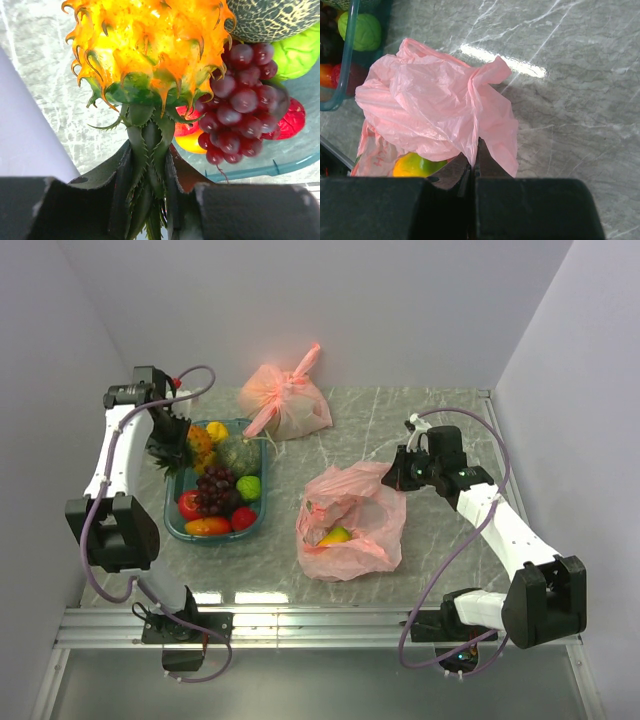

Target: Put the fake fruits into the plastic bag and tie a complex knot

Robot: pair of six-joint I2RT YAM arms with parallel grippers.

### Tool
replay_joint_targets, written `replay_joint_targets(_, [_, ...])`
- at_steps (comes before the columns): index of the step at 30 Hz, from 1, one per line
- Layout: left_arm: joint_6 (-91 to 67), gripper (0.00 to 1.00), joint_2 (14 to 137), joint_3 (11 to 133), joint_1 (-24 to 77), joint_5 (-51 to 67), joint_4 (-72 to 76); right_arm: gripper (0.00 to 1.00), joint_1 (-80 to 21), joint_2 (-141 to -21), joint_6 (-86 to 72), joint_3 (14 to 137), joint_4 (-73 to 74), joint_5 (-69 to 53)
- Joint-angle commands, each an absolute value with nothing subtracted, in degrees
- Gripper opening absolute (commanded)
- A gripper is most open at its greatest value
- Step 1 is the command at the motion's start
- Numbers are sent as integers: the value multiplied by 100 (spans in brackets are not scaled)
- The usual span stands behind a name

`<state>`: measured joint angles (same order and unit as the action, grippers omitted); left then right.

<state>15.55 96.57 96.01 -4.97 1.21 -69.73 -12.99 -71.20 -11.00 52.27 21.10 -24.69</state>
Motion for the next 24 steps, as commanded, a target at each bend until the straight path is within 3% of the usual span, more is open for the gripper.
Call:
replay_joint_targets(1, [1547,4,9431,10045,-501,149,-7347,0,-1345,-7102,-1028,5317,2074,-2470])
replay_joint_targets(2, [1582,0,9405,10116,-501,202,-7478,0,-1345,-7110,-1028,5317,2074,-2470])
replay_joint_targets(10, [2187,0,8825,10871,-45,1326,-7611,0,-1345,-7102,-1090,5300,2004,-2513])
replay_joint_targets(17, [1987,0,8569,10619,2105,2223,-7085,0,-1354,-7119,-1142,5344,1986,-2619])
replay_joint_targets(24, [1828,0,9095,10257,3813,2917,-6478,0,-1345,-7145,-1248,5388,1951,-2681])
